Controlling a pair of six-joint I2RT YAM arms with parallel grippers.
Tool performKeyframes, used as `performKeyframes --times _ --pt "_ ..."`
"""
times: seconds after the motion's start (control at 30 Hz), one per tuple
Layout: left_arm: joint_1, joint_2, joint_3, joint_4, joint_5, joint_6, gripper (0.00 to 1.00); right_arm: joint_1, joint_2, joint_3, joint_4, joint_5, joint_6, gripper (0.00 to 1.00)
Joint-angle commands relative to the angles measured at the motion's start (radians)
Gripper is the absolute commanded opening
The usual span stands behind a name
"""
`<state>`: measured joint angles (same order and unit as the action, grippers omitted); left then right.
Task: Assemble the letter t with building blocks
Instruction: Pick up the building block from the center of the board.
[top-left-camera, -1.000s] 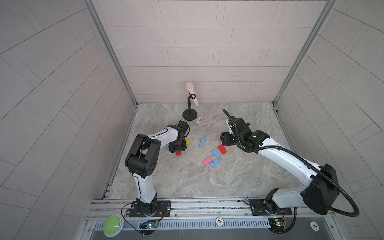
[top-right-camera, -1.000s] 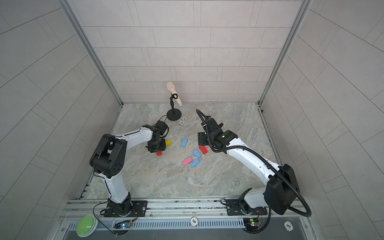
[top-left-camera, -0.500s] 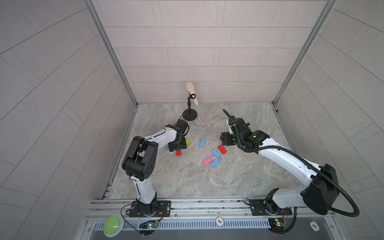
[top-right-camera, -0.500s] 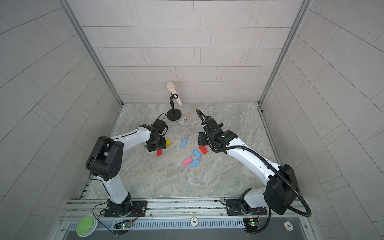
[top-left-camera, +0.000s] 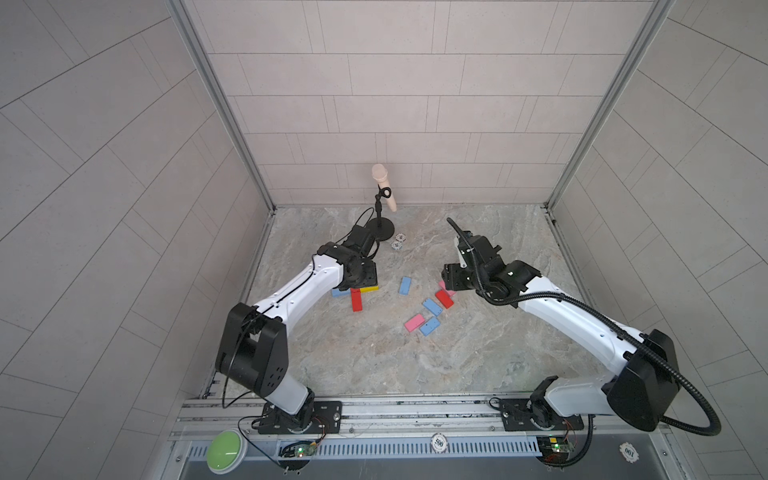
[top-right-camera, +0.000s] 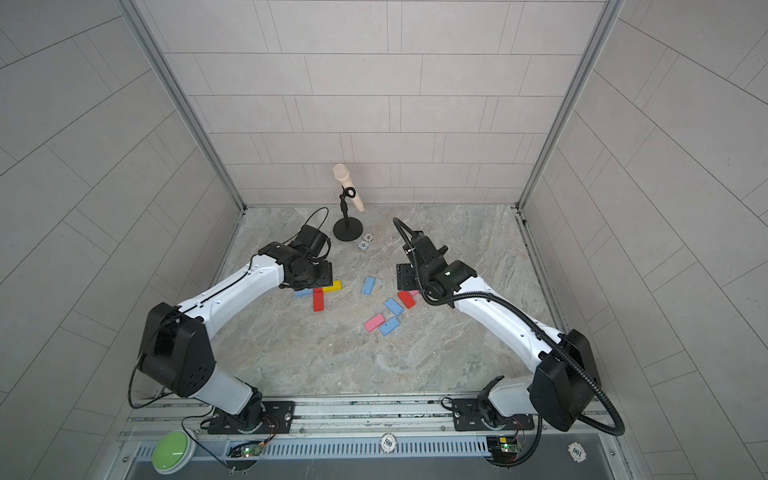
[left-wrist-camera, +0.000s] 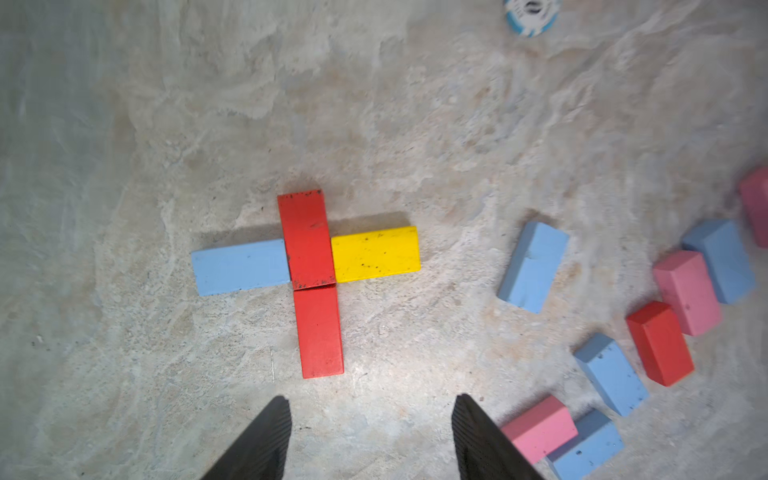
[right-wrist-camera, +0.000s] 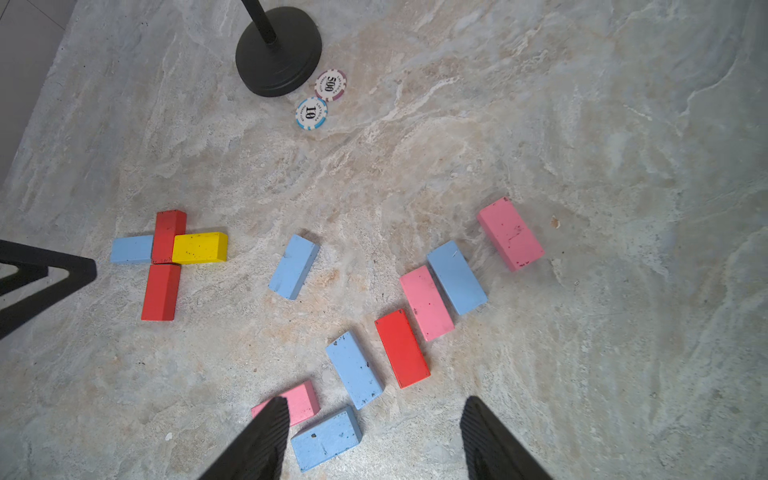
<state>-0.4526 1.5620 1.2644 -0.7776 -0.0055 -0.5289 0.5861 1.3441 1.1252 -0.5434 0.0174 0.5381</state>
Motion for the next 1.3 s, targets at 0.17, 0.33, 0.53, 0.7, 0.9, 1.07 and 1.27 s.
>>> performKeyframes --times 0.17,0.33,0.53,0.7,0.9,1.07,1.27 --pt "-0.076 0.049 0.1 -0.067 -0.019 0.074 0.66 -0.007 -0.067 -0.009 -0.027 0.055 -0.016 0.71" --pt "-0.142 0.163 0.214 -0.103 -0.023 0.09 0.65 -0.014 -0.105 -0.026 -0.034 0.072 -0.014 0.72" --pt "-0.205 0.341 0.369 -0.156 -0.027 0.076 0.64 -0.023 -0.123 -0.022 -0.068 0.088 -0.026 0.72" --pt "-0.231 0.446 0.452 -0.168 -0.026 0.063 0.63 -0.031 -0.135 -0.024 -0.079 0.086 -0.033 0.72" --pt "-0.238 0.522 0.49 -0.189 -0.04 0.043 0.62 -0.046 -0.144 -0.026 -0.089 0.078 -0.038 0.72" --pt "-0.238 0.558 0.505 -0.205 -0.062 0.03 0.62 -0.051 -0.149 -0.037 -0.085 0.074 -0.035 0.72" --pt "-0.236 0.618 0.539 -0.218 -0.064 0.032 0.61 -0.052 -0.146 -0.039 -0.079 0.067 -0.032 0.72"
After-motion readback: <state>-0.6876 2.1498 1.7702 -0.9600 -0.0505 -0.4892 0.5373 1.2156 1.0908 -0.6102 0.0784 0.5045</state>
